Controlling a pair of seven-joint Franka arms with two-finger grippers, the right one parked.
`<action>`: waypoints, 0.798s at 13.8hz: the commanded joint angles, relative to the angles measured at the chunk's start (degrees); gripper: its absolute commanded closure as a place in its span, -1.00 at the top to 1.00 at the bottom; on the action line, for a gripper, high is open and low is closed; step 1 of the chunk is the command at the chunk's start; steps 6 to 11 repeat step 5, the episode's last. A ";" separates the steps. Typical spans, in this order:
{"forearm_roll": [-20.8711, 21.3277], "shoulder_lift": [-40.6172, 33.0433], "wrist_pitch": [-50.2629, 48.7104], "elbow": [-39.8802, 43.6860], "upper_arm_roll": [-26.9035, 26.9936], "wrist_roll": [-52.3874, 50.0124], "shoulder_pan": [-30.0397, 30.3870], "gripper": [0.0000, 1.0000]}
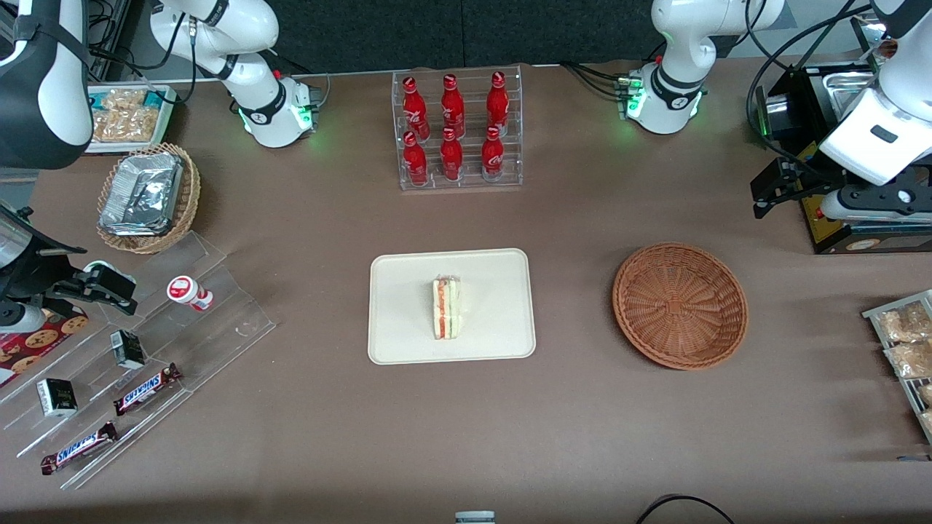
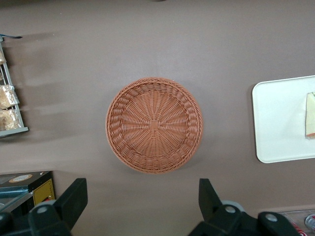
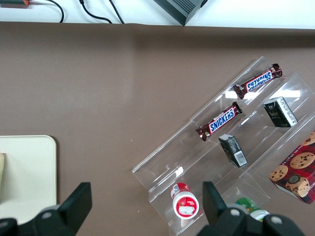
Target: Place sandwich from basket to tray
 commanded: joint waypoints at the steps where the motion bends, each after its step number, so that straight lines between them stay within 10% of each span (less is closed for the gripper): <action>1: 0.83 1.04 -1.67 1.63 0.51 0.86 -0.59 1.00; 11: 0.74 1.13 -1.67 1.45 0.51 0.86 -0.50 0.99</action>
